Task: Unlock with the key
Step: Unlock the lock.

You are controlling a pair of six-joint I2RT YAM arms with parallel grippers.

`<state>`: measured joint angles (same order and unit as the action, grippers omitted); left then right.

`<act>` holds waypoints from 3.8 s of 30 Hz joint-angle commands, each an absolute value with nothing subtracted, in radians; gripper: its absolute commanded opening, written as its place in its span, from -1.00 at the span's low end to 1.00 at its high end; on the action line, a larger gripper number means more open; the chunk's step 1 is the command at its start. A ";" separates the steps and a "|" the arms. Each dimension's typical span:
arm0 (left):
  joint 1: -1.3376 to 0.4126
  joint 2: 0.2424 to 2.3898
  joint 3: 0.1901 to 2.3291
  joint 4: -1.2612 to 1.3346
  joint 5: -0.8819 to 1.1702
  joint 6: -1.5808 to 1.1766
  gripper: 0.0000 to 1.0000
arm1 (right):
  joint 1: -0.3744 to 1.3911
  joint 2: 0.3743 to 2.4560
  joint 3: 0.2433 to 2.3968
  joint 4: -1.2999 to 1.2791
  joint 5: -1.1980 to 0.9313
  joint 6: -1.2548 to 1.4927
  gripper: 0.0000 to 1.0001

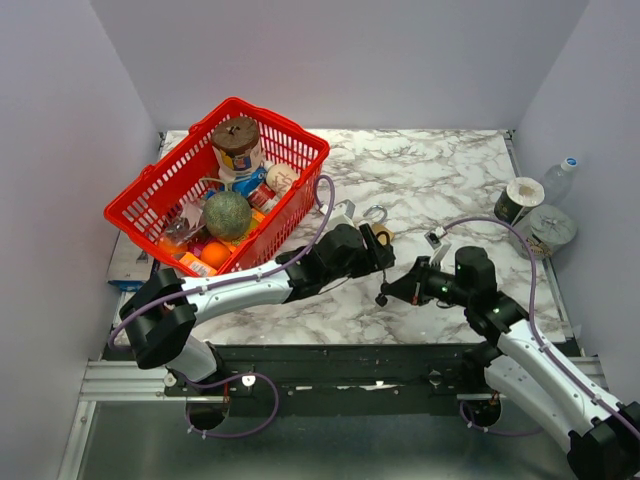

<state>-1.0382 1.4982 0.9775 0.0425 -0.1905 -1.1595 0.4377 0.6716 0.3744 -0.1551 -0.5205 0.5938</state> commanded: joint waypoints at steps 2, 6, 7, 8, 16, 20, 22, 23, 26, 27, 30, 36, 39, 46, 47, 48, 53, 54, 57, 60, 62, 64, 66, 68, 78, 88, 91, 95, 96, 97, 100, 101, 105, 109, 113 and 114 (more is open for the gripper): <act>-1.054 1.479 1.016 0.094 -0.189 -1.154 -1.00 | 0.440 0.683 0.429 -0.127 -0.477 0.563 -0.99; -1.057 1.474 1.011 0.092 -0.190 -1.154 -1.00 | 0.440 0.704 0.439 -0.126 -0.476 0.555 -0.99; -1.055 1.474 1.009 0.092 -0.190 -1.154 -1.00 | 0.440 0.704 0.440 -0.124 -0.472 0.557 -0.99; -1.055 1.471 1.008 0.092 -0.192 -1.155 -1.00 | 0.440 0.704 0.440 -0.123 -0.466 0.555 -0.99; -1.065 1.457 1.005 0.078 -0.212 -1.154 -1.00 | 0.440 0.698 0.437 -0.135 -0.387 0.587 -0.99; -1.091 1.460 1.037 0.009 -0.294 -1.134 -1.00 | 0.440 0.707 0.452 -0.153 -0.353 0.584 -0.99; -1.100 1.459 1.049 -0.018 -0.311 -1.128 -1.00 | 0.440 0.722 0.459 -0.156 -0.345 0.581 -0.99; -1.103 1.460 1.052 -0.024 -0.319 -1.124 -1.00 | 0.440 0.727 0.460 -0.153 -0.339 0.580 -0.99; -1.118 1.465 1.069 -0.058 -0.354 -1.112 -1.00 | 0.440 0.745 0.462 -0.132 -0.336 0.587 -0.99; -1.121 1.470 1.074 -0.067 -0.373 -1.109 -1.00 | 0.440 0.750 0.462 -0.124 -0.342 0.598 -0.99; -1.127 1.470 1.074 -0.081 -0.387 -1.115 -1.00 | 0.440 0.755 0.466 -0.103 -0.331 0.614 -0.99; -1.137 1.470 1.071 -0.078 -0.385 -1.106 -1.00 | 0.440 0.773 0.488 -0.101 -0.267 0.603 -0.99; -1.138 1.470 1.065 -0.075 -0.380 -1.106 -1.00 | 0.440 0.782 0.505 -0.100 -0.249 0.591 -0.99; -1.146 1.470 1.055 -0.071 -0.371 -1.097 -1.00 | 0.440 0.810 0.531 -0.063 -0.247 0.561 -0.99; -1.147 1.470 1.057 -0.069 -0.368 -1.089 -1.00 | 0.439 0.822 0.534 -0.060 -0.248 0.558 -0.99; -1.149 1.468 1.057 -0.068 -0.365 -1.085 -1.00 | 0.440 0.827 0.538 -0.060 -0.249 0.551 -0.99; -1.152 1.460 1.049 -0.054 -0.344 -1.072 -1.00 | 0.440 0.836 0.540 -0.043 -0.220 0.538 -0.99; -1.154 1.457 1.049 -0.054 -0.339 -1.071 -1.00 | 0.440 0.836 0.538 -0.038 -0.213 0.531 -0.99; -1.158 1.456 1.052 -0.046 -0.319 -1.069 -1.00 | 0.440 0.830 0.532 -0.009 -0.207 0.528 -0.99; -1.158 1.440 1.042 -0.037 -0.319 -1.062 -1.00 | 0.440 0.824 0.532 0.024 -0.219 0.526 -0.99; -1.160 1.410 1.017 -0.020 -0.325 -1.049 -1.00 | 0.437 0.816 0.532 0.032 -0.242 0.523 -0.99; -1.158 1.385 0.991 0.000 -0.324 -1.026 -1.00 | 0.428 0.804 0.522 0.041 -0.265 0.523 -0.99; -1.158 1.355 0.974 0.055 -0.292 -0.977 -1.00 | 0.416 0.792 0.508 0.075 -0.317 0.538 -0.99; -1.160 1.326 0.953 0.084 -0.276 -0.941 -1.00 | 0.391 0.781 0.488 0.115 -0.385 0.552 -0.99; -1.155 1.194 0.861 0.156 -0.209 -0.853 -1.00 | 0.350 0.785 0.463 0.284 -0.655 0.670 -0.99; -1.155 1.146 0.821 0.211 -0.155 -0.808 -1.00 | 0.347 0.810 0.475 0.362 -0.753 0.733 -0.99; -1.155 1.135 0.807 0.238 -0.124 -0.793 -1.00 | 0.347 0.821 0.471 0.397 -0.779 0.759 -0.99; -1.155 1.111 0.796 0.255 -0.092 -0.770 -1.00 | 0.347 0.825 0.469 0.433 -0.807 0.776 -0.99; -1.155 1.109 0.795 0.255 -0.084 -0.764 -1.00 | 0.347 0.828 0.468 0.439 -0.813 0.779 -0.99; -1.155 1.106 0.798 0.253 -0.068 -0.753 -1.00 | 0.347 0.831 0.468 0.448 -0.821 0.785 -0.99; -1.155 1.101 0.805 0.229 -0.067 -0.744 -1.00 | 0.347 0.838 0.479 0.456 -0.838 0.776 -0.99; -1.155 1.100 0.811 0.216 -0.083 -0.741 -1.00 | 0.345 0.836 0.485 0.413 -0.839 0.758 -0.99; -1.146 1.095 0.847 0.105 -0.201 -0.773 -1.00 | 0.347 0.779 0.555 0.151 -0.754 0.577 -0.84; -1.124 1.103 0.890 0.002 -0.274 -0.782 -1.00 | 0.347 0.683 0.572 -0.038 -0.667 0.505 -0.04; -1.088 1.112 0.904 -0.020 -0.253 -0.773 -1.00 | 0.347 0.608 0.561 -0.165 -0.647 0.488 0.38; -1.078 1.109 0.899 -0.012 -0.230 -0.755 -1.00 | 0.347 0.583 0.561 -0.182 -0.632 0.477 0.48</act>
